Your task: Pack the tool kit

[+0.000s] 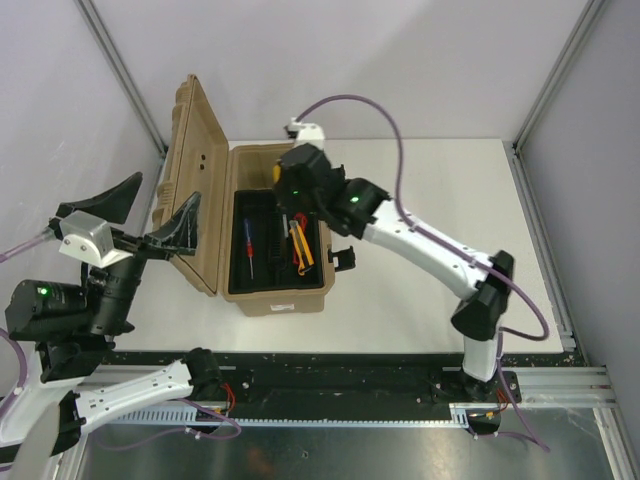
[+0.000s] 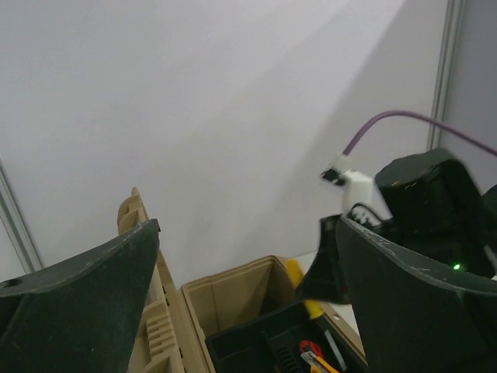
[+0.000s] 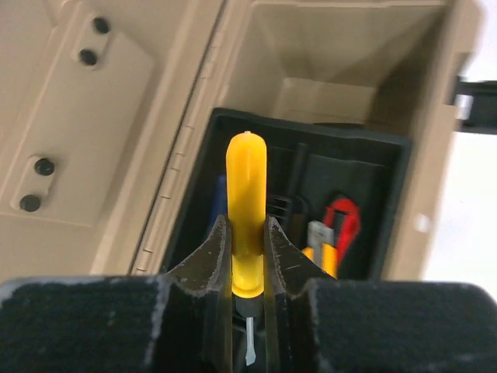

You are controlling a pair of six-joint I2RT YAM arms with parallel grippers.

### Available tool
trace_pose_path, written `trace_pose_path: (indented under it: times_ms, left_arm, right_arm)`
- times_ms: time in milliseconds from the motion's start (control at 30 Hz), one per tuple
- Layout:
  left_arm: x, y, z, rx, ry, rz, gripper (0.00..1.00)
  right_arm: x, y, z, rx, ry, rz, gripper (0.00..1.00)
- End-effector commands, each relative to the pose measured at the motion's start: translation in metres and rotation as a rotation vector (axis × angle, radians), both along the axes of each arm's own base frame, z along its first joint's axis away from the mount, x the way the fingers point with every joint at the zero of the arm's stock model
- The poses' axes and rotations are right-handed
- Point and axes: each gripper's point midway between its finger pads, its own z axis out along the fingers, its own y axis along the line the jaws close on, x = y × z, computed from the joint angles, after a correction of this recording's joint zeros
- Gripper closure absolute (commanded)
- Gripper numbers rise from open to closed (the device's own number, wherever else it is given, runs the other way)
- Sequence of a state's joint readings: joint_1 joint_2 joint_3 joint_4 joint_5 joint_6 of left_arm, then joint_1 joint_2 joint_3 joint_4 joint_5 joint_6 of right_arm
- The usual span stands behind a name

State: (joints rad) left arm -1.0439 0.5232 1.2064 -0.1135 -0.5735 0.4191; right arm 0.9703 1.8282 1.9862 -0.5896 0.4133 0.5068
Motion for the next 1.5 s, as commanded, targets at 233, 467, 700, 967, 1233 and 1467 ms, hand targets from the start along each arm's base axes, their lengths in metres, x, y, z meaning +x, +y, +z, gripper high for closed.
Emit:
trace_pose_path:
  times_ms: [233, 467, 700, 967, 1233, 1467]
  left_arm:
    - [0.006, 0.019, 0.009, -0.045, 0.017, 0.100, 0.01]
    - [0.003, 0.024, 0.010, -0.060, 0.013, 0.098, 0.01]
    - [-0.001, 0.029, 0.010, -0.079, 0.004, 0.089, 0.01]
    - [0.018, 0.029, 0.008, -0.110, 0.103, 0.202, 0.01]
    - [0.047, 0.018, 0.014, -0.094, 0.183, 0.359, 0.01]
    - [0.073, 0.020, 0.027, -0.133, 0.193, 0.438, 0.00]
  right_arm:
    - [-0.014, 0.101, -0.065, -0.060, 0.070, 0.161, 0.89]
    - [-0.018, 0.110, -0.106, -0.109, 0.153, 0.143, 0.85]
    - [-0.022, 0.106, -0.115, -0.123, 0.174, 0.120, 0.56]
    - [-0.018, 0.104, -0.069, -0.032, 0.100, 0.128, 0.47]
    - [-0.010, 0.070, 0.008, 0.158, -0.052, 0.138, 0.46]
    - [0.004, 0.001, 0.032, 0.179, -0.111, 0.049, 0.45]
